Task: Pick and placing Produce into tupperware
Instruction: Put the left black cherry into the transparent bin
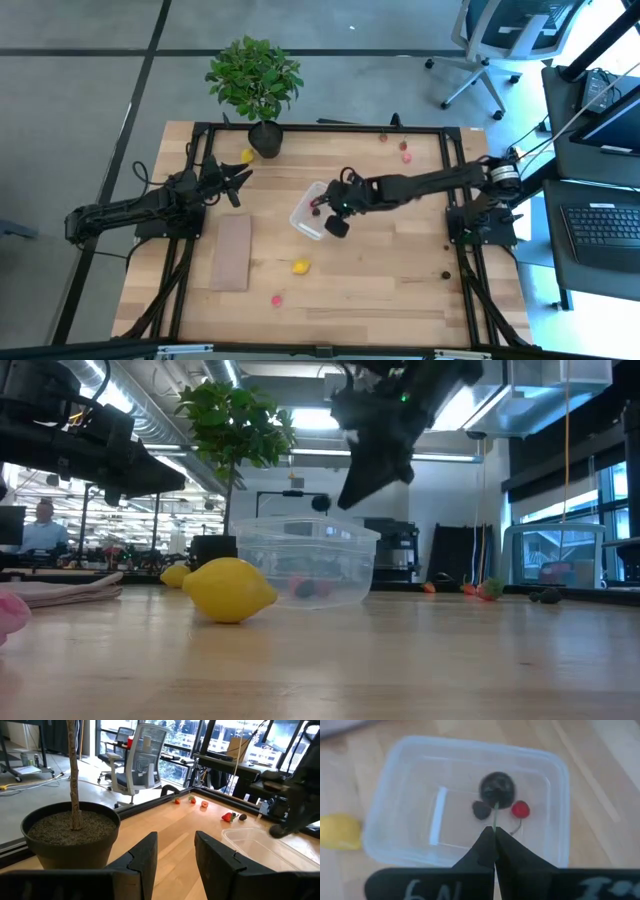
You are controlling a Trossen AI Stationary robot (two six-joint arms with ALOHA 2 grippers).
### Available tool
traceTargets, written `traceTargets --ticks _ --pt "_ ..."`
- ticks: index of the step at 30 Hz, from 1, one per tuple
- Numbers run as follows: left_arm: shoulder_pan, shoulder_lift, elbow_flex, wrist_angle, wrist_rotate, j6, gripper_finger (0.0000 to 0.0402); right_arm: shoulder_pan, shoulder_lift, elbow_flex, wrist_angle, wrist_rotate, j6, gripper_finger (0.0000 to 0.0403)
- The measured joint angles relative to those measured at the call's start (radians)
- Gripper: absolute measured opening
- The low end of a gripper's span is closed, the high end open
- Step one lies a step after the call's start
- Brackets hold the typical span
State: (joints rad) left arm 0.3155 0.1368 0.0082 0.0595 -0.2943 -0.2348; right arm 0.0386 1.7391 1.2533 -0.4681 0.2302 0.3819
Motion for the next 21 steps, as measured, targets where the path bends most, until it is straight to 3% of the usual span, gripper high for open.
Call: traceTargets --ticks 10,21 --pt "0.000 0.000 0.000 0.001 0.000 0.000 0.0124 -0.071 0.027 -0.001 -0.027 -0.071 -0.002 0.0003" --pt "0.000 0.000 0.000 0.001 0.000 -0.052 0.0124 -0.072 0.027 -0.001 -0.016 -0.069 -0.048 0.0053"
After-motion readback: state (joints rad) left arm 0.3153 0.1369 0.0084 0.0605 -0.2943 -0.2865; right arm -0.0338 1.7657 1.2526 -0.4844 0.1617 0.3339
